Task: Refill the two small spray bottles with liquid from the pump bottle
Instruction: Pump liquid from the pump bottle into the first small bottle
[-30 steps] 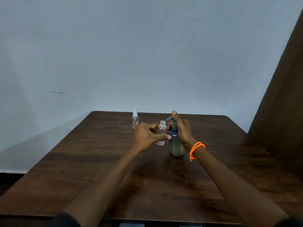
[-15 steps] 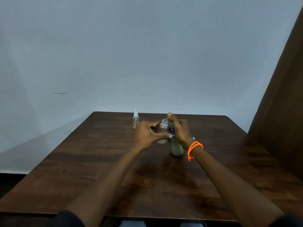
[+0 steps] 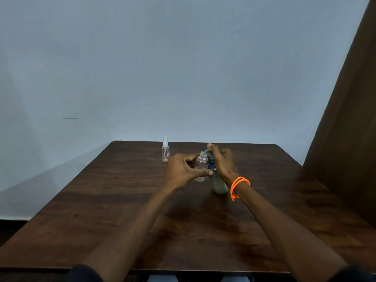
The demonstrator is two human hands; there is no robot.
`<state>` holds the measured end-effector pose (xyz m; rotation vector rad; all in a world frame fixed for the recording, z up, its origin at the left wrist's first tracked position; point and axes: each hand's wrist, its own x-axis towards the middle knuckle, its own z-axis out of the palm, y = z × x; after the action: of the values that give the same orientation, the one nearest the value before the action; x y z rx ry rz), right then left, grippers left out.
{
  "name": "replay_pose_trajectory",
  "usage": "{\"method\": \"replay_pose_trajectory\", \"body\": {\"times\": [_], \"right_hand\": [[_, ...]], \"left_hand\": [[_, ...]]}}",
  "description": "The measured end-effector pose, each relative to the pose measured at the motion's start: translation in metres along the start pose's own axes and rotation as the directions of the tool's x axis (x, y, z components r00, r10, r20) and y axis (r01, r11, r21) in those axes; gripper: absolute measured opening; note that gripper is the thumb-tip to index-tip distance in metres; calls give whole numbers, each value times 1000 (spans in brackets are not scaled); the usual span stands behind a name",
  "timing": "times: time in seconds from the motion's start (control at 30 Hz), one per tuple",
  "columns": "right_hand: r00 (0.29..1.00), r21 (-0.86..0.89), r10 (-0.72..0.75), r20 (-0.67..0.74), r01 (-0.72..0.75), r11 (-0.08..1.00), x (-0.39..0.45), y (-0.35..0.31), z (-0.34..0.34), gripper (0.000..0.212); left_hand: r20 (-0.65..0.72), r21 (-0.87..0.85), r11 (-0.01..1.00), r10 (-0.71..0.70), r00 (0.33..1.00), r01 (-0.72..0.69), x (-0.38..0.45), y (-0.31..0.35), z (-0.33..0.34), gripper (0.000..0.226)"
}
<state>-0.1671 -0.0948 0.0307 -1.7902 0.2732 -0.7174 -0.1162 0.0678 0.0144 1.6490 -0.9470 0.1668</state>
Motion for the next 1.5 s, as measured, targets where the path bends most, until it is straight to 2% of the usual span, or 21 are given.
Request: {"method": "replay_pose_trajectory", "body": {"times": [0.17, 0.3, 0.43, 0.57, 0.67, 0.7, 0.83, 0.93, 1.07, 1.2, 1.5], "right_hand": [[1000, -46, -17, -21, 16, 999, 1, -2, -2, 72], [1000, -46, -3, -17, 3, 999, 0, -4, -1, 78], [999, -46, -11, -34, 10, 999, 0, -4, -1, 63], [999, -47, -5, -46, 3, 999, -1, -2, 0, 82], [998, -28, 17, -68, -19, 999, -1, -3, -2, 62], [997, -26, 17, -71, -19, 999, 0, -1, -2, 62], [998, -53, 21, -58, -24, 998, 2, 3, -2, 79], [997, -61, 18, -76, -23, 998, 3, 0, -2, 66], [997, -63, 3, -76, -8, 998, 2, 2, 1, 71], [993, -70, -11, -118, 3, 998, 4, 2, 0, 60], [993, -16, 11, -117, -13, 1000, 1, 0, 1, 67]], "left_hand": [[-7, 8, 1000, -23, 1000, 23, 2, 2, -1, 54], [0, 12, 1000, -11, 1000, 11, 2, 4, -2, 55], [9, 26, 999, -22, 1000, 22, 3, 5, -2, 53], [-1, 0, 1000, -21, 1000, 21, 4, 3, 1, 56], [2, 7, 1000, -26, 1000, 26, 4, 3, 3, 53], [6, 9, 1000, -26, 1000, 26, 3, 2, 3, 53], [-16, -19, 999, -40, 999, 40, 4, -1, 4, 52], [-15, 30, 999, -42, 999, 42, 5, -2, 5, 50], [-33, 40, 998, -39, 999, 40, 6, -4, 5, 46], [-34, 73, 996, -45, 998, 47, 6, -7, 5, 51], [-48, 44, 998, -41, 998, 43, 7, -3, 8, 45]]}}
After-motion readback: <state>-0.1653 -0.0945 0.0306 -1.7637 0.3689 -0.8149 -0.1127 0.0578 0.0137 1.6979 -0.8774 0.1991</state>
